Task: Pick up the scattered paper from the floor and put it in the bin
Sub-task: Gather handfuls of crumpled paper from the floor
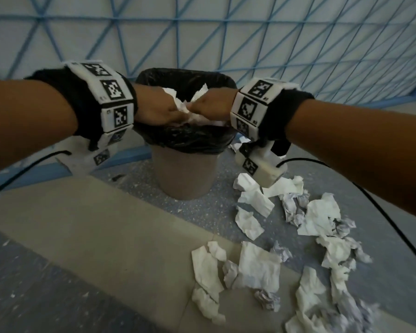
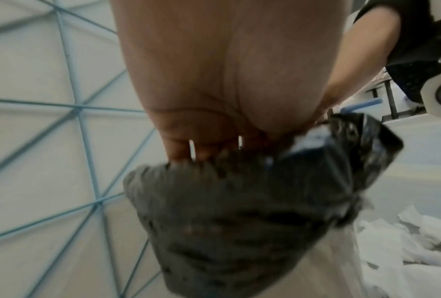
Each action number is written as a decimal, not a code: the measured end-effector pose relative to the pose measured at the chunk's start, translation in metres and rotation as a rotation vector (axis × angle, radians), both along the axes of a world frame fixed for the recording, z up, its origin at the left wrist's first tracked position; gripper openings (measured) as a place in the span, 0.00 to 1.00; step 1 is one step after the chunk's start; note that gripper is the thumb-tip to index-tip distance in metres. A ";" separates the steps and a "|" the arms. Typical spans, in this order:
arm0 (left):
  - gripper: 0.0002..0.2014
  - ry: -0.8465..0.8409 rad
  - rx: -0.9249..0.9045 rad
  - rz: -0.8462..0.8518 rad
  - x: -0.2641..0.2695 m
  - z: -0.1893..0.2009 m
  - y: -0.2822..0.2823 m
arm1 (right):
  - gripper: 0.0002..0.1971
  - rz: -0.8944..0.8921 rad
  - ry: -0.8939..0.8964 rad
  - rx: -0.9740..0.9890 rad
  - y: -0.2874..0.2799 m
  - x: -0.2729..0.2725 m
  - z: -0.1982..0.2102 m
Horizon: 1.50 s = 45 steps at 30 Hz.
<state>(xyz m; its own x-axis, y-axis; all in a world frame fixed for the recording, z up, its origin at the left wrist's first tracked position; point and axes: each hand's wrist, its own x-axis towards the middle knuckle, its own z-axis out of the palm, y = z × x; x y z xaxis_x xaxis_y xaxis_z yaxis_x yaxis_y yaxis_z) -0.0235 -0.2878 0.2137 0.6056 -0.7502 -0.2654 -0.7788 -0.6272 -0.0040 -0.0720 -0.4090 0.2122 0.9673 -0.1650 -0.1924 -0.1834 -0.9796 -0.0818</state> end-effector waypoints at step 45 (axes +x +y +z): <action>0.18 0.567 -0.160 -0.180 -0.156 -0.234 0.030 | 0.16 -0.132 0.211 0.247 -0.043 -0.236 -0.213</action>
<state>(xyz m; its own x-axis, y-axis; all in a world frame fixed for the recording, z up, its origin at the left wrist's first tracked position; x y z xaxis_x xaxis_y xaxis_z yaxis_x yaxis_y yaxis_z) -0.1794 -0.2574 -0.0198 0.2628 -0.8848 -0.3848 -0.7260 -0.4440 0.5251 -0.3079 -0.4519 -0.0009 0.8755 -0.2091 -0.4356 -0.3450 -0.9017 -0.2605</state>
